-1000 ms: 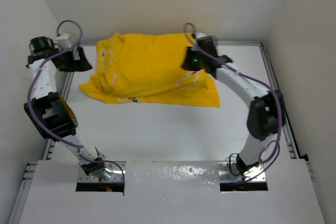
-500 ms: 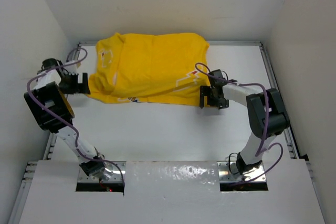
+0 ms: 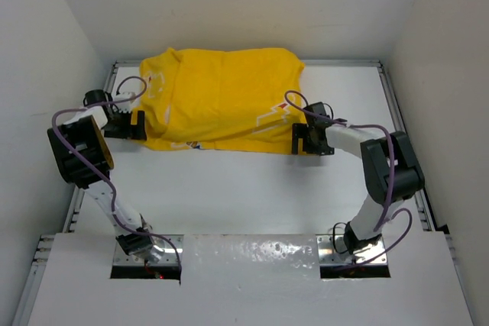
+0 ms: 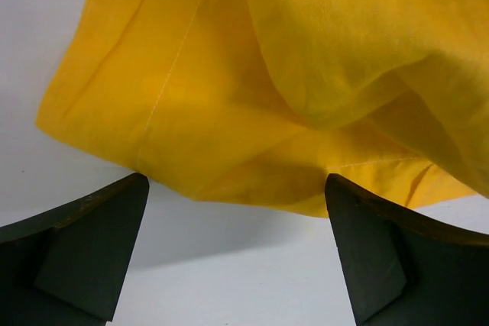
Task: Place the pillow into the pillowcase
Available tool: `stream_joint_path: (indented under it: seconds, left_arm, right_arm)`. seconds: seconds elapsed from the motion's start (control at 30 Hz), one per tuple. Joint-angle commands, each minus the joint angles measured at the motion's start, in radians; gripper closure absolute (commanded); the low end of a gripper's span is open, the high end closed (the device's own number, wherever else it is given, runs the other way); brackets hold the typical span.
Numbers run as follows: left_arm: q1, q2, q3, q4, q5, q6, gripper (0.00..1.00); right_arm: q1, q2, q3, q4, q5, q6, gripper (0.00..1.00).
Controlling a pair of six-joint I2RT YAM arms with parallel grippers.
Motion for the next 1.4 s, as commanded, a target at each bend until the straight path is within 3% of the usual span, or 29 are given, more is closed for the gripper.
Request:
stream_joint_path:
  seconds: [0.0,0.13,0.27,0.53,0.6,0.63,0.67,0.7,0.8,0.83,0.97,1.1,1.27,1.37]
  left_arm:
    - [0.029,-0.065,0.03,-0.003,0.081,-0.011,0.01]
    - [0.072,-0.118,0.121,-0.017,0.16,-0.069,0.0]
    - [0.066,-0.087,0.18,-0.02,0.169,-0.123,0.0]
    - [0.003,0.039,0.07,-0.003,0.046,-0.138,0.0]
    - [-0.014,0.065,-0.009,0.066,-0.009,-0.151,0.0]
    - [-0.015,0.074,-0.023,0.076,-0.027,-0.152,0.01]
    - [-0.014,0.085,-0.026,0.069,-0.028,-0.151,0.08]
    - [-0.012,0.094,-0.022,0.057,-0.018,-0.142,0.13]
    - [0.002,0.073,-0.013,0.053,0.06,-0.128,0.69]
    - [0.005,0.062,-0.01,0.055,0.109,-0.135,1.0]
    - [0.026,-0.036,0.041,0.0,0.28,-0.145,1.0]
    - [0.057,-0.261,0.142,-0.051,0.39,-0.185,1.0]
    - [0.117,-0.455,0.378,-0.136,0.446,-0.251,1.0]
    - [0.17,-0.455,0.622,-0.265,0.479,-0.254,1.0]
  right_arm:
    - [-0.003,-0.128,-0.018,-0.009,0.008,-0.061,0.06]
    - [-0.017,-0.179,0.082,-0.068,0.019,-0.116,0.01]
    - [-0.072,-0.122,0.123,-0.044,-0.088,-0.095,0.01]
    - [-0.1,0.089,0.094,-0.016,-0.149,-0.05,0.03]
    - [-0.1,0.119,0.062,0.022,-0.199,-0.011,0.17]
    - [-0.1,0.123,0.038,0.033,-0.22,-0.001,0.29]
    - [-0.1,0.123,0.027,0.043,-0.237,0.017,0.42]
    - [-0.098,0.114,0.014,0.071,-0.259,0.025,0.63]
    - [-0.1,0.076,-0.045,0.117,-0.307,0.04,1.0]
    - [-0.1,0.041,-0.07,0.143,-0.313,0.043,1.0]
    - [-0.1,-0.097,-0.059,0.16,-0.363,0.059,1.0]
    - [-0.1,-0.29,0.09,0.102,-0.37,0.051,1.0]
    - [-0.1,-0.505,0.307,0.033,-0.279,-0.013,1.0]
    - [-0.1,-0.599,0.471,-0.011,-0.178,-0.095,1.0]
